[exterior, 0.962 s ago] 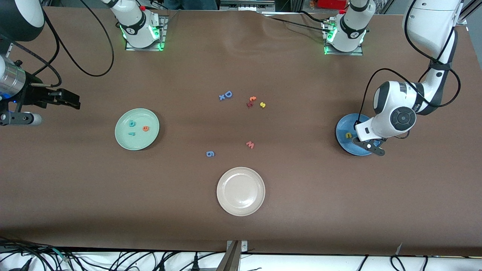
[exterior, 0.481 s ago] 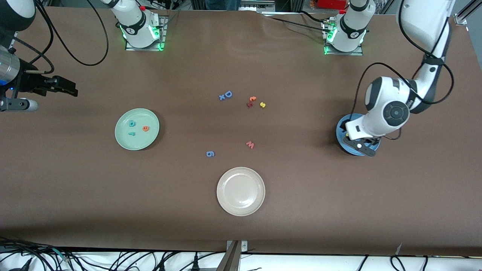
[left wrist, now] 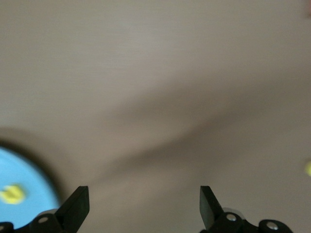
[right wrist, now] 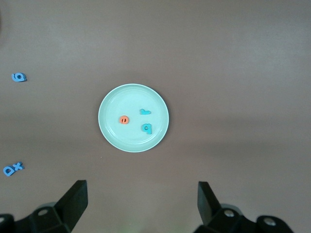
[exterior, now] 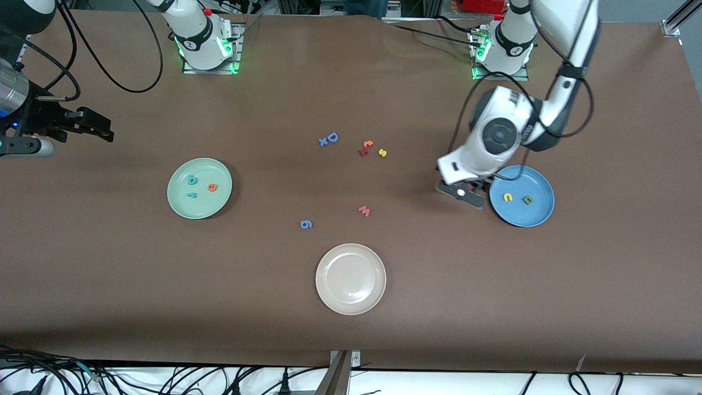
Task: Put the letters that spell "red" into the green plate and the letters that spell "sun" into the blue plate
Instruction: 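Release the green u on the blue plate and move the left gripper away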
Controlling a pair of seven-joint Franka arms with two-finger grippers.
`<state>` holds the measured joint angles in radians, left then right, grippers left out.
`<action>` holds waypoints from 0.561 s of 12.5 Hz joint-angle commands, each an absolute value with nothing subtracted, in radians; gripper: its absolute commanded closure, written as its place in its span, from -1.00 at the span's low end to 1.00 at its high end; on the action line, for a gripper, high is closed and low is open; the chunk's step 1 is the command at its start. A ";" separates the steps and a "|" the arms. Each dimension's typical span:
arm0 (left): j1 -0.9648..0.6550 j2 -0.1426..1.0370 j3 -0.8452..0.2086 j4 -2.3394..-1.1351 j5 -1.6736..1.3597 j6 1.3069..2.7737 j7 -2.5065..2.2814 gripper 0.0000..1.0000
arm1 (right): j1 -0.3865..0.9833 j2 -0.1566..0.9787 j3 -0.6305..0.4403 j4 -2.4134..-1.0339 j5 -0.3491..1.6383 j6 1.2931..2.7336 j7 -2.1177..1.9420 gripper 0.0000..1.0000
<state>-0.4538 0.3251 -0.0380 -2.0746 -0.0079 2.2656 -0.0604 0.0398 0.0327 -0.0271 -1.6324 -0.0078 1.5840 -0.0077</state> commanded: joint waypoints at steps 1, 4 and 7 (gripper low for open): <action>-0.501 0.339 -0.098 -2.079 -0.014 2.273 -0.117 -1.00 | 0.014 0.012 -0.014 -1.651 0.006 1.591 -0.050 -1.00; -0.596 0.425 -0.107 -2.074 0.029 2.440 -0.101 -1.00 | -0.014 0.006 0.005 -1.658 0.006 1.594 -0.058 -1.00; -0.617 0.468 -0.140 -2.072 0.087 2.494 -0.101 -1.00 | -0.012 0.011 0.005 -1.646 0.000 1.575 -0.060 -1.00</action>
<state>-0.6143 0.4542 -0.1328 -2.0826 0.0592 2.4766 -0.1115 0.0070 0.0326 -0.0130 -1.6325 -0.0078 1.5833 -0.0432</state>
